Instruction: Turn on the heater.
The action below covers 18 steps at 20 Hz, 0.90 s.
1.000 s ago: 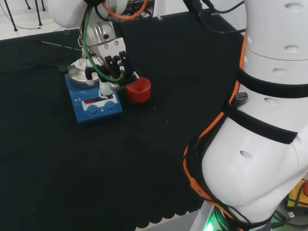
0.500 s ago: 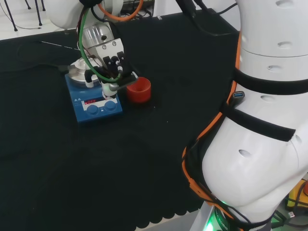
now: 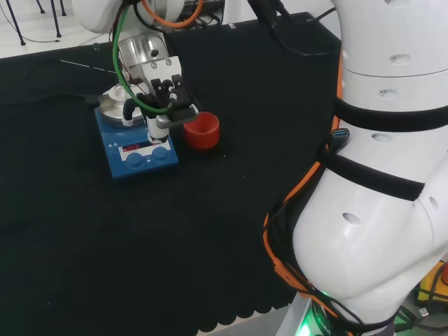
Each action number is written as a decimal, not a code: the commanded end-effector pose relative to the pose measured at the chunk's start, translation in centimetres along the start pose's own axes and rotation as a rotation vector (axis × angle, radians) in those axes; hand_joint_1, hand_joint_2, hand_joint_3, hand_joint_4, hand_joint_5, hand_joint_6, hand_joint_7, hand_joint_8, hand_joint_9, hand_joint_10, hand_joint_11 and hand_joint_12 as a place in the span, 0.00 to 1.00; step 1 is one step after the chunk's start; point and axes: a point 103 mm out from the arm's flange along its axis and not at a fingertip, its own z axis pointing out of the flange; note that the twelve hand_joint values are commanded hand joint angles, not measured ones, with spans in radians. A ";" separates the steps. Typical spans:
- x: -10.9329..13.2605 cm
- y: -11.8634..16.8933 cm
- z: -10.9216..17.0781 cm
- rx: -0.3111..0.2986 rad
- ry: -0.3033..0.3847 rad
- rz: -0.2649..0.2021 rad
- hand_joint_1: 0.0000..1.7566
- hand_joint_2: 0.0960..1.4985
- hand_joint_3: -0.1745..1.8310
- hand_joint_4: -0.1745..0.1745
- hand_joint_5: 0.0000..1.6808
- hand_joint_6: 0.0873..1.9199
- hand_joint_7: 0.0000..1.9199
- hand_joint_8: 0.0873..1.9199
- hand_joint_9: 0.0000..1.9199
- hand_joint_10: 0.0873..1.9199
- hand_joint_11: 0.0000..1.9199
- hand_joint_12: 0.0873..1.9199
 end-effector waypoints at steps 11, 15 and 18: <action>-0.7 2.1 2.6 0.123 -0.145 0.032 0.92 0.28 0.76 0.43 0.21 0.10 0.93 1.00 1.00 0.97 0.99 0.85; -0.5 2.3 2.8 0.155 -0.204 0.049 0.92 0.28 0.76 0.43 0.21 0.10 0.93 1.00 1.00 0.97 0.99 0.85; -0.5 2.3 2.8 0.163 -0.198 0.043 0.92 0.28 0.76 0.43 0.22 0.10 0.93 1.00 1.00 0.97 0.99 0.85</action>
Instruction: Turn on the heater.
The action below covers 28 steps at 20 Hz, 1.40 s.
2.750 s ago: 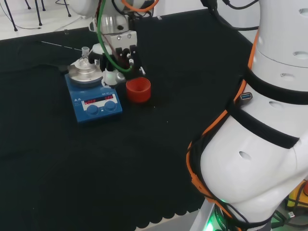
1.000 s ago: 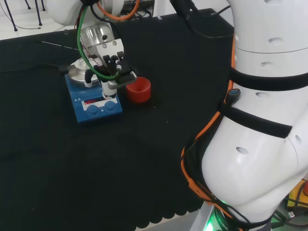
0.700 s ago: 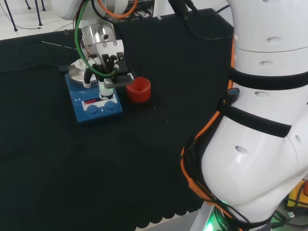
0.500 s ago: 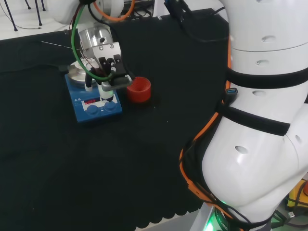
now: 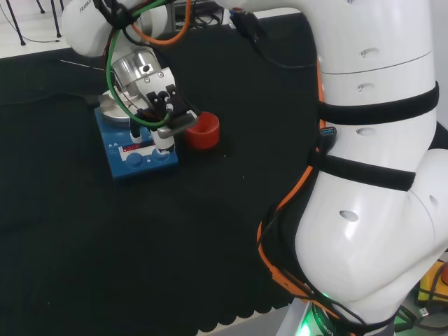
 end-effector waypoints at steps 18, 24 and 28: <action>1.7 0.8 1.0 0.048 -0.020 -0.022 0.92 0.28 0.76 0.44 0.23 0.09 0.93 1.00 1.00 0.97 0.99 0.85; 1.8 0.9 1.1 0.062 -0.027 -0.022 0.92 0.28 0.76 0.44 0.23 0.09 0.93 1.00 1.00 0.97 0.99 0.85; 1.5 1.1 1.2 0.063 -0.024 -0.023 0.92 0.28 0.76 0.44 0.23 0.09 0.93 1.00 1.00 0.97 0.99 0.85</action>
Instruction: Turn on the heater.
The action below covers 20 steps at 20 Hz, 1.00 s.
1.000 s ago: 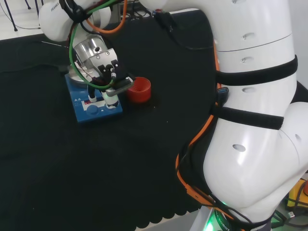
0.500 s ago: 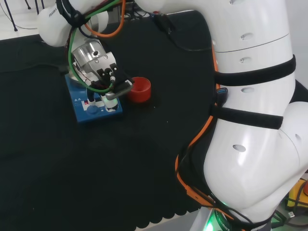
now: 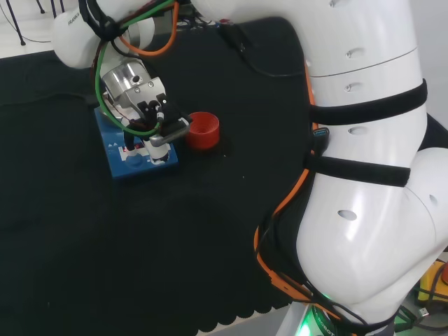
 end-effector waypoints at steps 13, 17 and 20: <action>0.0 0.3 0.2 0.008 0.019 0.016 0.92 0.28 0.77 0.44 0.24 0.08 0.93 1.00 1.00 0.97 0.99 0.85; 0.0 0.4 0.3 0.016 -0.004 0.010 0.92 0.28 0.77 0.44 0.24 0.08 0.93 1.00 1.00 0.97 0.99 0.85; -0.4 0.4 0.8 -0.058 0.114 -0.048 0.92 0.27 0.77 0.44 0.25 0.08 0.93 1.00 1.00 0.97 0.99 0.85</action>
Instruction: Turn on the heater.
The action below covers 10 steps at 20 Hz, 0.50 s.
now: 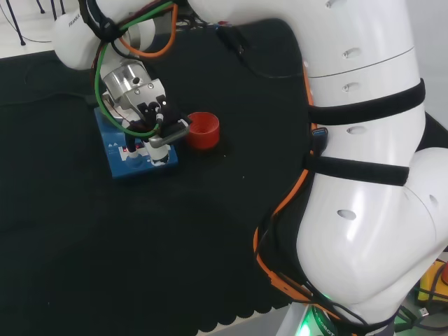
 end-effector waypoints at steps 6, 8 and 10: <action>-0.5 0.2 0.7 -0.035 0.036 -0.111 0.92 0.27 0.77 0.44 0.25 0.08 0.93 1.00 1.00 0.97 0.99 0.85; 0.0 0.2 0.5 -0.034 0.025 -0.109 0.92 0.27 0.77 0.44 0.25 0.08 0.93 1.00 1.00 0.97 0.99 0.85; 0.0 0.3 0.5 -0.031 0.026 -0.095 0.92 0.27 0.77 0.44 0.25 0.08 0.93 1.00 1.00 0.97 0.99 0.85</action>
